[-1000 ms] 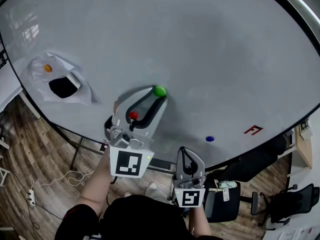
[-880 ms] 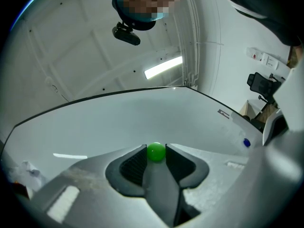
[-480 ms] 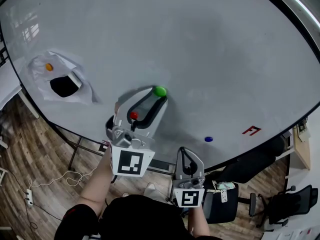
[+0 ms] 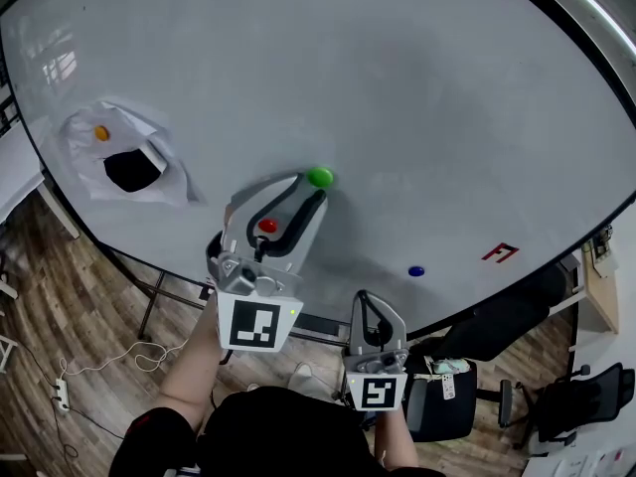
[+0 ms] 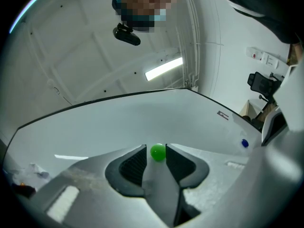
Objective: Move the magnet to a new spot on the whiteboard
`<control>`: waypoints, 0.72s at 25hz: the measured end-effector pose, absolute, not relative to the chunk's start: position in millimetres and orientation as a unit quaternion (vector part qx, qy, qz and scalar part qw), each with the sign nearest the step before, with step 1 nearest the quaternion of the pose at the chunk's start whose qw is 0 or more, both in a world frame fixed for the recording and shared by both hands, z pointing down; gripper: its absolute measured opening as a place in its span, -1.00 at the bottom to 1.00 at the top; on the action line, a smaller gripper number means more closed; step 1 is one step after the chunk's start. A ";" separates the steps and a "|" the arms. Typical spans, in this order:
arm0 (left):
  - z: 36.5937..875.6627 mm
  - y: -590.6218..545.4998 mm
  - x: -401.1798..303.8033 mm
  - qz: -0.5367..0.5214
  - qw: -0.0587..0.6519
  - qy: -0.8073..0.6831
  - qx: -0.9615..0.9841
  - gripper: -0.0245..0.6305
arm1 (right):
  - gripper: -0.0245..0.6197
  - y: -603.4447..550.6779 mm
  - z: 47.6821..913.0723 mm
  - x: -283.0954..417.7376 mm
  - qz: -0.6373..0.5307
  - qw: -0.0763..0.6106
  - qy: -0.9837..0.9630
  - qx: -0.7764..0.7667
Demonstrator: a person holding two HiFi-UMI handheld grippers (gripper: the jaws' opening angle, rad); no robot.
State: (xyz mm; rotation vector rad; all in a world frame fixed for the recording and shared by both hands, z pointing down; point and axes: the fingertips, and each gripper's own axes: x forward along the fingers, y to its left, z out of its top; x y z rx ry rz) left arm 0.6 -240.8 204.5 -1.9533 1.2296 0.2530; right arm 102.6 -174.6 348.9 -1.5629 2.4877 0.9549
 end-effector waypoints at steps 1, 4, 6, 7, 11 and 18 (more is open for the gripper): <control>204.4 -239.3 -0.8 0.100 0.399 0.486 -0.771 -0.51 | -0.92 -173.8 348.4 101.5 0.309 0.027 0.805 -0.505; 206.6 -235.1 -5.3 0.099 0.398 0.486 -0.772 -0.51 | -0.92 -170.5 347.6 97.7 0.306 0.031 0.806 -0.505; 210.3 -231.9 -8.6 0.096 0.396 0.486 -0.773 -0.51 | -0.92 -168.1 348.2 95.4 0.303 0.032 0.808 -0.505; 212.5 -230.1 -10.3 0.095 0.394 0.486 -0.774 -0.52 | -0.92 -167.1 348.3 94.4 0.301 0.034 0.808 -0.505; 225.0 -223.3 -18.8 0.094 0.380 0.490 -0.779 -0.60 | -0.92 -163.9 350.4 89.6 0.294 0.036 0.812 -0.504; 249.8 -212.8 -29.4 0.079 0.365 0.494 -0.785 -0.73 | -0.92 -158.9 353.9 77.2 0.286 0.042 0.819 -0.496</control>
